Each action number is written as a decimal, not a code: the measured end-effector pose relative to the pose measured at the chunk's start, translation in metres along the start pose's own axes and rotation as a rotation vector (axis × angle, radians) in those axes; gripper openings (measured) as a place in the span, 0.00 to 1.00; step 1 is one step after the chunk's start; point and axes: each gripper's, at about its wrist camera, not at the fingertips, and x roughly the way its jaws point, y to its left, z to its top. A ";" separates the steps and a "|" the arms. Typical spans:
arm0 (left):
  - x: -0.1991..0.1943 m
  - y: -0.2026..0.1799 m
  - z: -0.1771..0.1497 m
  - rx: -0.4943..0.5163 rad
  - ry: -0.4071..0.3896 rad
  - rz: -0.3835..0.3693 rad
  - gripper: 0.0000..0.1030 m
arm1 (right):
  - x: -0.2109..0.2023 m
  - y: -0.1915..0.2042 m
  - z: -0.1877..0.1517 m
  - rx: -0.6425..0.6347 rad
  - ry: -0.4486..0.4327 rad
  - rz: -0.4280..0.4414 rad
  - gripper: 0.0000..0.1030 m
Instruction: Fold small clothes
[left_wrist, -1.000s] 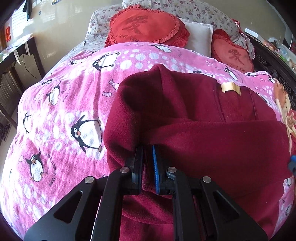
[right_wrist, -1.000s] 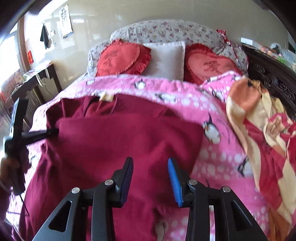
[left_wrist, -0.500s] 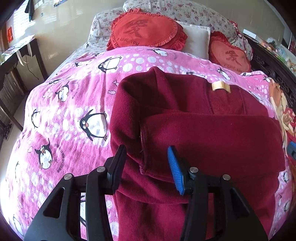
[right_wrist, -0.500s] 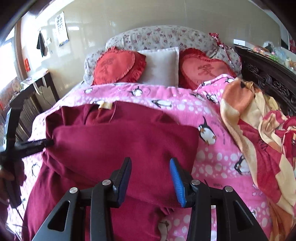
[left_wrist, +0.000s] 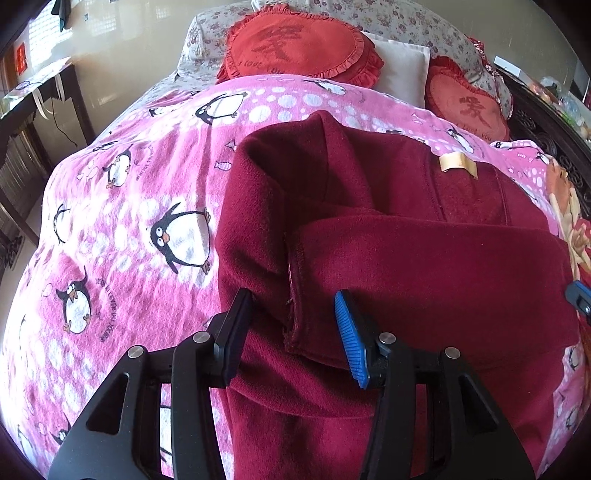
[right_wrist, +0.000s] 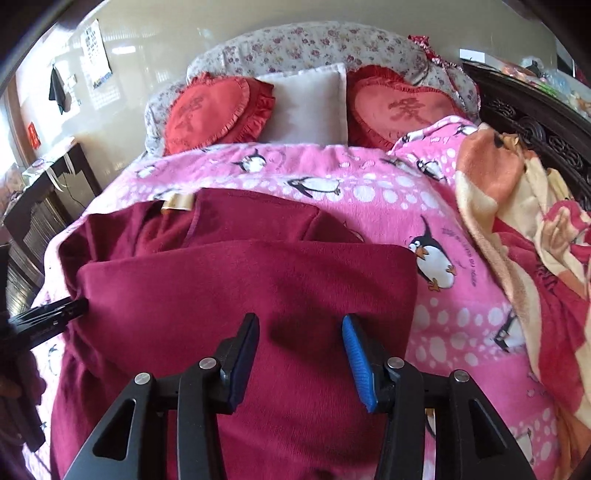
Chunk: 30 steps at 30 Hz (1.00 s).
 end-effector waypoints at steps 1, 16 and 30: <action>-0.003 0.001 -0.002 0.001 0.001 -0.002 0.45 | -0.008 0.002 -0.004 -0.009 -0.008 0.008 0.44; -0.073 0.020 -0.058 0.003 -0.025 0.009 0.45 | -0.031 0.001 -0.054 -0.006 0.062 -0.025 0.46; -0.119 0.039 -0.126 -0.057 -0.034 0.033 0.45 | -0.126 0.028 -0.111 0.034 0.006 0.162 0.48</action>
